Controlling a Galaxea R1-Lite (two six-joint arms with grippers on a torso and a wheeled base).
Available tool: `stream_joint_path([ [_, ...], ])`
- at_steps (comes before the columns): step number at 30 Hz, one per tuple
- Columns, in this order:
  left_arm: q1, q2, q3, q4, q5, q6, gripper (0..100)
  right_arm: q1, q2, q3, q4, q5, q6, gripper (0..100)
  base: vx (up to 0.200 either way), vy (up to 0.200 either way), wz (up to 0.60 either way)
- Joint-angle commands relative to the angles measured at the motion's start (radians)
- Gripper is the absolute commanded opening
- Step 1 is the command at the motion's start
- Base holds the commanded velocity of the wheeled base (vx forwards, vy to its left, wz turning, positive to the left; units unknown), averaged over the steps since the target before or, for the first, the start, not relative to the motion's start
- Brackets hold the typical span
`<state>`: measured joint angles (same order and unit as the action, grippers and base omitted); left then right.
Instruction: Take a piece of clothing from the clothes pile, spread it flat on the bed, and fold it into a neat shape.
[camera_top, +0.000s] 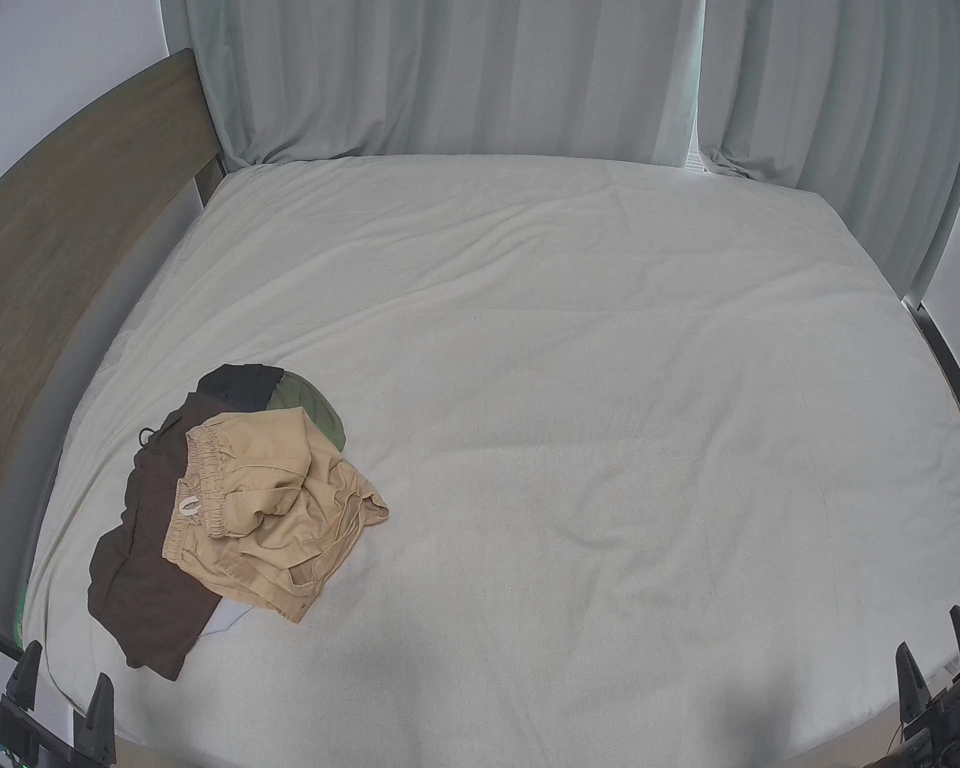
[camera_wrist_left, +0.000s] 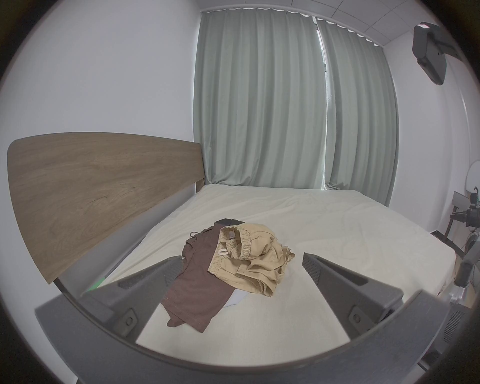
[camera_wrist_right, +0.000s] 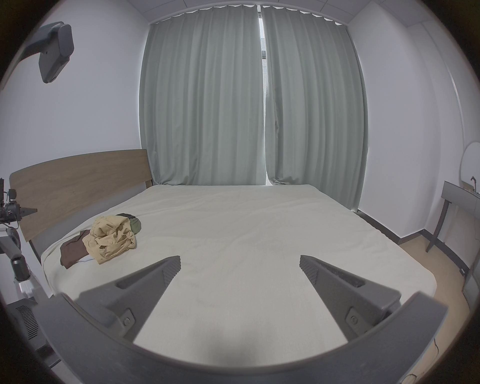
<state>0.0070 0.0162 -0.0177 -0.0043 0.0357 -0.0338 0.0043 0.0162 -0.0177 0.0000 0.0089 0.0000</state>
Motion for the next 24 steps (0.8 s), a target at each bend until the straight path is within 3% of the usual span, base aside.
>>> stream_joint_path([
  [1,0.001,-0.016,0.018,-0.003,-0.005,0.0,100,0.0,-0.013,0.016,0.0,0.0,0.0,100,0.0,0.0,0.0],
  [6,0.002,-0.016,0.01,-0.029,-0.002,-0.011,100,0.0,-0.013,0.018,0.0,0.0,0.002,100,0.0,0.0,0.0],
  [9,0.005,0.001,-0.091,-0.12,0.001,-0.009,100,0.0,-0.013,0.016,0.0,0.0,0.0,100,0.0,0.0,0.0],
  [13,0.002,0.048,-0.142,-0.077,-0.027,-0.026,100,0.0,-0.013,0.018,0.0,0.0,0.002,100,0.0,0.0,0.0],
  [24,-0.004,0.242,-0.163,-0.071,-0.174,-0.23,100,0.0,-0.013,0.016,0.0,0.0,0.003,100,0.0,0.0,0.0],
])
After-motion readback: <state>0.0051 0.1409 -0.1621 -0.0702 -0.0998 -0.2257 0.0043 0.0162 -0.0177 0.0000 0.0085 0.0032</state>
